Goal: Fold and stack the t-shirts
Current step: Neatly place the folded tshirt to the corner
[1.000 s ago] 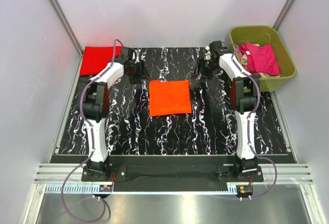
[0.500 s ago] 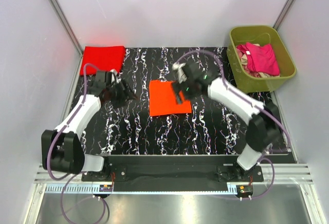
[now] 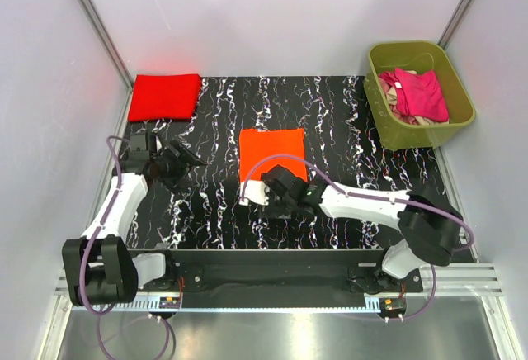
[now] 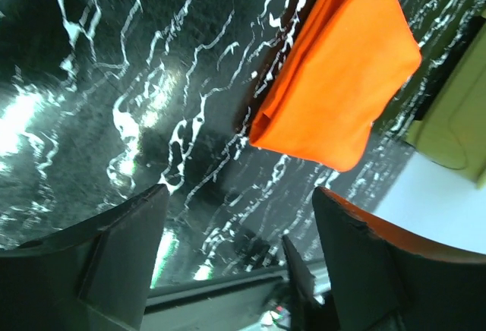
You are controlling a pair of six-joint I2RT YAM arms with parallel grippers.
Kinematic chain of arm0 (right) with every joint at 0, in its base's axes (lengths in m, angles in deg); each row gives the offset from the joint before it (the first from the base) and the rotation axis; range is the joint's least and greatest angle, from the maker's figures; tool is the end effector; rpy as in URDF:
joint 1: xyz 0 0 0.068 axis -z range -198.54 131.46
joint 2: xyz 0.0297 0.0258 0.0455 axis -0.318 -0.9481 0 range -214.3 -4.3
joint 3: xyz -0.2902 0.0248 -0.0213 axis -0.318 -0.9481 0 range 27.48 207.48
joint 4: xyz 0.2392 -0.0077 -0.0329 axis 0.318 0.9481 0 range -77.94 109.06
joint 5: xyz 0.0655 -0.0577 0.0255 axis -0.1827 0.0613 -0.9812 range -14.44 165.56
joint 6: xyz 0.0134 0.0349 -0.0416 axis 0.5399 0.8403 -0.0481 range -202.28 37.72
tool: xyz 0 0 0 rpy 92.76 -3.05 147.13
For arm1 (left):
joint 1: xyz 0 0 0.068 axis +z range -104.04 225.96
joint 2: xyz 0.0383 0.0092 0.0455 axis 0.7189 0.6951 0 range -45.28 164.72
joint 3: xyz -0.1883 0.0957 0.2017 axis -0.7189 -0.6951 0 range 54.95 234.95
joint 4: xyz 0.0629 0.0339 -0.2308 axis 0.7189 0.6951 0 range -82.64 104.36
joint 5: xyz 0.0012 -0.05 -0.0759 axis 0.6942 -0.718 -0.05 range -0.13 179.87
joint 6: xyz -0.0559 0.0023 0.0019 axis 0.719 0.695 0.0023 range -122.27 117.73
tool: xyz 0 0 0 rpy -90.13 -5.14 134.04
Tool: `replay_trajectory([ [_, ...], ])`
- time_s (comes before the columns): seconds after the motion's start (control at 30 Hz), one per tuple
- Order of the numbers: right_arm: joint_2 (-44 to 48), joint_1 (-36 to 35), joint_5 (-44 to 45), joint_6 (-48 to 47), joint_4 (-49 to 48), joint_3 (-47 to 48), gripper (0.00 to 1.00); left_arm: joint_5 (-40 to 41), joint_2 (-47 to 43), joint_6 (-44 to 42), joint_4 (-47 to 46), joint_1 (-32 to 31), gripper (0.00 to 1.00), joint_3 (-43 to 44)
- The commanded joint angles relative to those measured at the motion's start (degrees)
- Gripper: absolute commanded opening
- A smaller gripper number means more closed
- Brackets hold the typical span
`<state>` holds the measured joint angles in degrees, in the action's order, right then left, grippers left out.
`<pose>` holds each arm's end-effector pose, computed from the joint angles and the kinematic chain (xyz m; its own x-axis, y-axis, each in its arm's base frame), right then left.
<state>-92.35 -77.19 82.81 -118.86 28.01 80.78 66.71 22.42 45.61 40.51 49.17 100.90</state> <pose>0.1599 0.2532 0.2321 0.1567 -0.8789 -0.4506 -0.8868 0.0756 -0.4558 0.2058 -0.0037 0.2594 -0.6772 -0.7210 -0.1470 -0.4889 0.5902 -0.6424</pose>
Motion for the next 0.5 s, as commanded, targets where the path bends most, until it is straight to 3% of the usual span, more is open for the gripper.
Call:
replay_trajectory([
  [0.0,-2.9,-0.7,1.4,-11.8,-13.2,1.2,0.77,-4.8,-0.6,4.8,-1.5,0.7,0.84,-1.8],
  [0.2,-11.4,-1.3,0.8,-15.7,-18.2,3.8,0.73,-8.1,0.7,8.7,-3.7,2.6,0.94,-4.8],
  [0.47,-20.0,-1.2,5.9,-21.7,-24.2,6.6,0.66,-10.3,4.1,9.4,-4.7,5.5,0.95,-4.4],
])
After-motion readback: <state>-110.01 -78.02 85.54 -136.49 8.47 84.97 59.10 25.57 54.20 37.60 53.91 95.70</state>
